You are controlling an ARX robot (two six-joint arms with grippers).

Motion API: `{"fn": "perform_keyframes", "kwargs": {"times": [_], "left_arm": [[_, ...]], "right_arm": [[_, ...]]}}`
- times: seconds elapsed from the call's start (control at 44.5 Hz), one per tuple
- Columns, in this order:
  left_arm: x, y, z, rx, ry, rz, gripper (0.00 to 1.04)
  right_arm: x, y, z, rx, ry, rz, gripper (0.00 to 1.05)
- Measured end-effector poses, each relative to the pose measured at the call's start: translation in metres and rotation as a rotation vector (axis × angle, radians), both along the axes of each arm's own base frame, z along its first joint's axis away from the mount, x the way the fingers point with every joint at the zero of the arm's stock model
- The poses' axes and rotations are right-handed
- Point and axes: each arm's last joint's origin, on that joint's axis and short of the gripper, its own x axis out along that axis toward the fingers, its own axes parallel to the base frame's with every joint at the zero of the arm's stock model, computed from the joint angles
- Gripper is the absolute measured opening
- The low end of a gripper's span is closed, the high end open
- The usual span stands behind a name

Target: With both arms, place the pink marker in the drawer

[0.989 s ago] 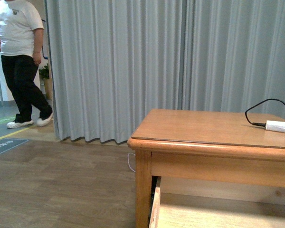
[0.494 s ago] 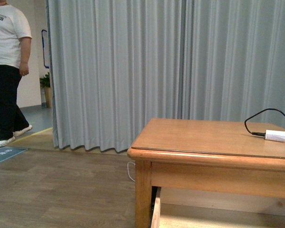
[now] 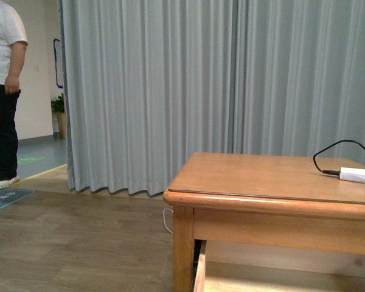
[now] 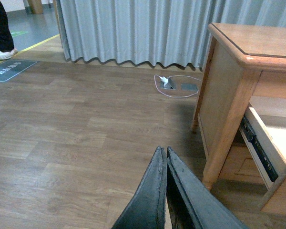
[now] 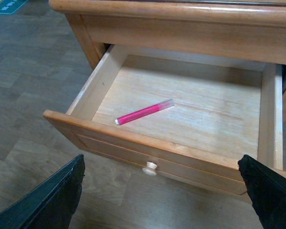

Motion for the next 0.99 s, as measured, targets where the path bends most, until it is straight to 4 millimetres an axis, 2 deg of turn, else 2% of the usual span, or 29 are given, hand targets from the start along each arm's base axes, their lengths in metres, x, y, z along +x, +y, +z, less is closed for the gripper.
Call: {"fn": "perform_keyframes", "kwargs": {"times": [0.382, 0.517, 0.989], "left_arm": [[-0.009, 0.0, -0.01, 0.0, -0.026, 0.0, 0.04], [-0.02, 0.0, -0.013, 0.0, -0.018, -0.001, 0.04], [-0.02, 0.0, -0.013, 0.0, -0.02, -0.001, 0.04]], "right_arm": [[0.0, 0.0, 0.0, 0.0, 0.0, 0.0, 0.96], [0.0, 0.0, 0.0, 0.0, 0.001, 0.0, 0.96], [0.0, 0.0, 0.0, 0.0, 0.001, 0.001, 0.96]]}}
